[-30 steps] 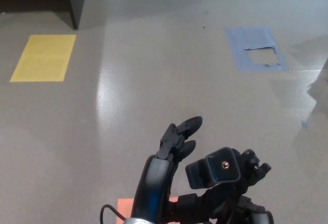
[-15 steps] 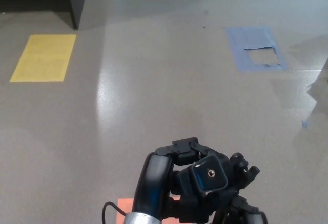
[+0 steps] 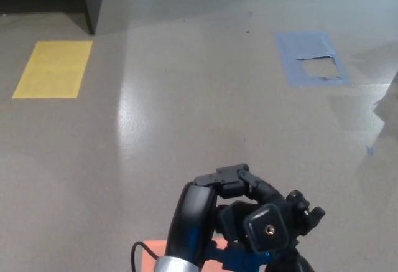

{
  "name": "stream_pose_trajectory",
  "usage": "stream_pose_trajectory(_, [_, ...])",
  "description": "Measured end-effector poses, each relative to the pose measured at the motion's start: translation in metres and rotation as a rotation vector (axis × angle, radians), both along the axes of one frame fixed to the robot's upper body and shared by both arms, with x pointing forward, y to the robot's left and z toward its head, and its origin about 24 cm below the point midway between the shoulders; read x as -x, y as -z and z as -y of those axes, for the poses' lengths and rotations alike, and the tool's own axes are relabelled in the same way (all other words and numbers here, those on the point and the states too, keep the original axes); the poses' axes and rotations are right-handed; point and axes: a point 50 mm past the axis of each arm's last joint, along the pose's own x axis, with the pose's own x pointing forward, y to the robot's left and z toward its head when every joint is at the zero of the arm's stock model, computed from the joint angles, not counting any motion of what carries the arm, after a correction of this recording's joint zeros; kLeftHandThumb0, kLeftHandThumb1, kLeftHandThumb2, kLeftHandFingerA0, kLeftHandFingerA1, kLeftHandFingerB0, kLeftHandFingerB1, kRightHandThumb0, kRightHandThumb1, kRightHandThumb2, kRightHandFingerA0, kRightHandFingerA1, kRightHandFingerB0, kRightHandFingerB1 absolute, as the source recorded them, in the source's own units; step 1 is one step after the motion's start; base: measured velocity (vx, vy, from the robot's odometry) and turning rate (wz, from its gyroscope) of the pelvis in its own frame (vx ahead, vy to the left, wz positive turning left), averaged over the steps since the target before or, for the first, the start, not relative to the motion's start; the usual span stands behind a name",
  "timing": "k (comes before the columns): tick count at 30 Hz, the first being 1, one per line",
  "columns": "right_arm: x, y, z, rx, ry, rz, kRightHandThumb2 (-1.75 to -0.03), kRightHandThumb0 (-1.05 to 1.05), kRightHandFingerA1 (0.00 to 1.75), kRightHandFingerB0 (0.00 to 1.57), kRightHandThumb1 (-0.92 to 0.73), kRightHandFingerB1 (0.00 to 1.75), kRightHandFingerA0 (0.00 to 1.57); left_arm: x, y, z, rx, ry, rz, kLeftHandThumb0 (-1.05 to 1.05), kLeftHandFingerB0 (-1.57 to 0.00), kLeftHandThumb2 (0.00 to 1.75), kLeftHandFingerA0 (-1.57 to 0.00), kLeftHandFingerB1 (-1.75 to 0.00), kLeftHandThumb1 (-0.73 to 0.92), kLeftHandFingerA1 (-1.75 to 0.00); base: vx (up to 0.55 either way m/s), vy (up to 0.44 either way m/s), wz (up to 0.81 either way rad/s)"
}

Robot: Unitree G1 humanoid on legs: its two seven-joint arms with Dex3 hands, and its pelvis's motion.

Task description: A phone stand is kept on the floor and the robot uses both its hands to grab it and uses its left hand to extend the phone stand by pulling it upwards

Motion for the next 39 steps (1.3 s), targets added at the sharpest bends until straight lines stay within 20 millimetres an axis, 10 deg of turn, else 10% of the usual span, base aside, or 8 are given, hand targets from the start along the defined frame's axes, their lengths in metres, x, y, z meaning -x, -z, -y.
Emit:
stream_pose_trajectory(8, [-0.002, 0.001, 0.008, -0.115, 0.113, -0.017, -0.91, -0.37, 1.4, 1.47, -0.48, 1.4, 1.46, -0.002, -0.062, 0.018, 0.05, 0.092, 0.261, -0.35, -1.17, 0.86, -1.23, -1.12, 0.24, -1.16, 0.0, 0.0, 0.0])
stream_pose_trajectory(14, [-0.003, 0.001, 0.016, -0.157, 0.165, -0.002, -0.87, -0.4, 1.39, 1.44, -0.46, 1.38, 1.47, -0.009, -0.108, 0.03, 0.087, 0.139, 0.436, -0.55, -1.07, 0.54, -1.19, -1.0, 0.44, -1.04, 0.0, 0.0, 0.0])
stream_pose_trajectory(18, [-0.003, 0.002, 0.02, -0.182, 0.188, 0.004, -0.65, -0.43, 1.39, 1.3, -0.65, 1.39, 1.41, -0.012, -0.134, 0.037, 0.123, 0.159, 0.513, -0.34, -1.15, 0.84, -1.24, -1.11, 0.21, -1.16, 0.0, 0.0, 0.0])
stream_pose_trajectory(19, [-0.003, 0.001, 0.02, -0.19, 0.193, 0.008, -1.08, -0.28, 1.28, 1.33, -0.64, 1.28, 1.35, -0.012, -0.141, 0.039, 0.138, 0.161, 0.528, -0.34, -1.15, 0.84, -1.23, -1.11, 0.22, -1.16, 0.0, 0.0, 0.0])
stream_pose_trajectory(21, [-0.004, 0.001, 0.021, -0.203, 0.196, 0.017, -1.07, -0.29, 1.28, 1.32, -0.62, 1.27, 1.34, -0.013, -0.152, 0.042, 0.155, 0.165, 0.553, -0.33, -1.13, 0.85, -1.22, -1.1, 0.23, -1.16, 0.0, 0.0, 0.0])
stream_pose_trajectory(23, [-0.006, 0.0, 0.022, -0.213, 0.199, 0.025, -0.69, -0.48, 1.4, 1.28, -0.65, 1.4, 1.41, -0.015, -0.161, 0.044, 0.166, 0.167, 0.573, -0.33, -1.12, 0.85, -1.21, -1.1, 0.23, -1.16, 0.0, 0.0, 0.0])
stream_pose_trajectory(33, [-0.005, 0.002, 0.026, -0.23, 0.221, 0.016, -0.89, -0.38, 1.38, 1.39, -0.48, 1.37, 1.44, -0.031, -0.155, 0.032, 0.148, 0.099, 0.516, -0.52, -0.87, 0.54, -1.02, -1.2, 0.49, -1.27, 0.0, 0.0, 0.0])
stream_pose_trajectory(39, [-0.005, 0.003, 0.026, -0.234, 0.225, 0.015, -0.66, -0.39, 1.43, 1.3, -0.63, 1.39, 1.43, -0.042, -0.156, 0.026, 0.104, 0.074, 0.514, -0.34, -0.66, 0.58, -0.9, -1.73, 0.52, -1.72, 0.0, 0.0, 0.0])
